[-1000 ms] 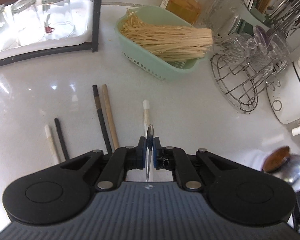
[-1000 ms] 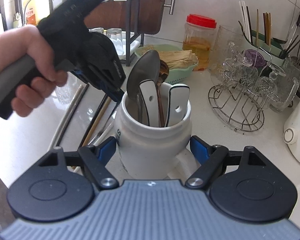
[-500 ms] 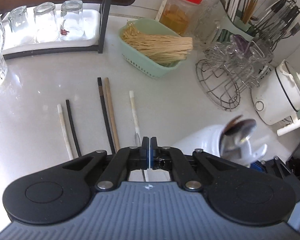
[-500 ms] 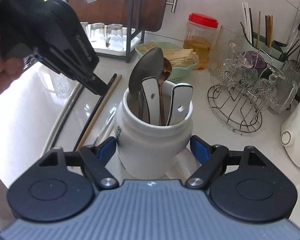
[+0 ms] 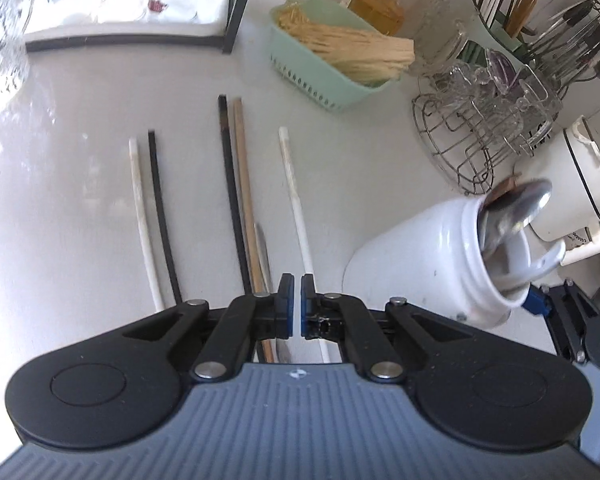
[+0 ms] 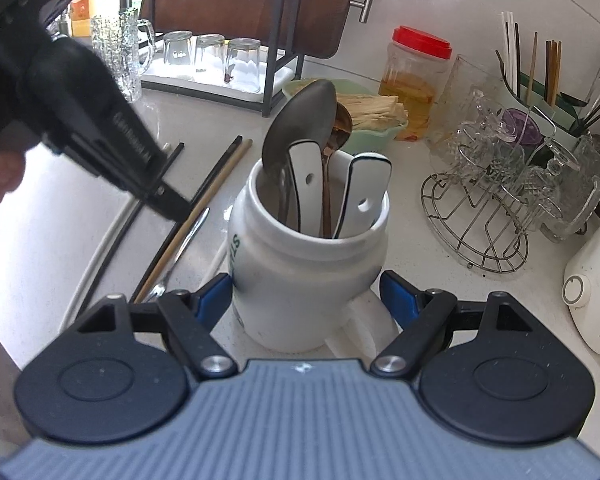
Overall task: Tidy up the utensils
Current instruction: 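Lift the metal fork with the left tool and carry it toward the mug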
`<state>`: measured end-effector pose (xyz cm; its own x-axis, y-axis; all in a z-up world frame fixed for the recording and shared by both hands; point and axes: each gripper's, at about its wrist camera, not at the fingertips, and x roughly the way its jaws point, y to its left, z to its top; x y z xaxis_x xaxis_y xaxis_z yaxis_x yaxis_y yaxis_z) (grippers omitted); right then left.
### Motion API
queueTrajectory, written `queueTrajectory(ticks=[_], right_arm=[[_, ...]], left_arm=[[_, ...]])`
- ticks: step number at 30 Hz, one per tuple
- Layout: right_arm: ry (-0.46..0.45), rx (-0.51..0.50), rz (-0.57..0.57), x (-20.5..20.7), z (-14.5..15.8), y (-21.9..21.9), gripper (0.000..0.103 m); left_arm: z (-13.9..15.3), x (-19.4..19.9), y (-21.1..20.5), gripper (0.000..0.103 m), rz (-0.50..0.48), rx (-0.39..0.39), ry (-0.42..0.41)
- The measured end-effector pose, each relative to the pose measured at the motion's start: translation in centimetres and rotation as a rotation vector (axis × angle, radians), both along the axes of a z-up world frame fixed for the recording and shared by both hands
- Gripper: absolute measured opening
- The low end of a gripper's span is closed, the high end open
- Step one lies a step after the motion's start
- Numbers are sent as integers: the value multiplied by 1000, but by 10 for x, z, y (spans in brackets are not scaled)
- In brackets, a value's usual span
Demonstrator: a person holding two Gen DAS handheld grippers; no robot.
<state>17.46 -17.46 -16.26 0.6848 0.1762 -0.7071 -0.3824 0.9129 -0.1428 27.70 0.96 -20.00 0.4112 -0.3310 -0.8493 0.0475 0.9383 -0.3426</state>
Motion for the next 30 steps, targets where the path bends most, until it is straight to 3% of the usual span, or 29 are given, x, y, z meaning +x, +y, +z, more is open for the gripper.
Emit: queueTrajectory(ticks=[5,14,23,30], right_arm=[[3,8,6,1,-1,-1,83],[1,17,6,0,-1,-2,83],[-1,17,6,0,-1,-1,83],[-4,16,7,0,-1,-2,83]], left_arm=[[-8,-22,4,4,29,-9,48],[-35,-51,24,26,212,-227,223],[-51,-49,36,27,362,-318,296],[-57,-49,35,26,413,-329,313]])
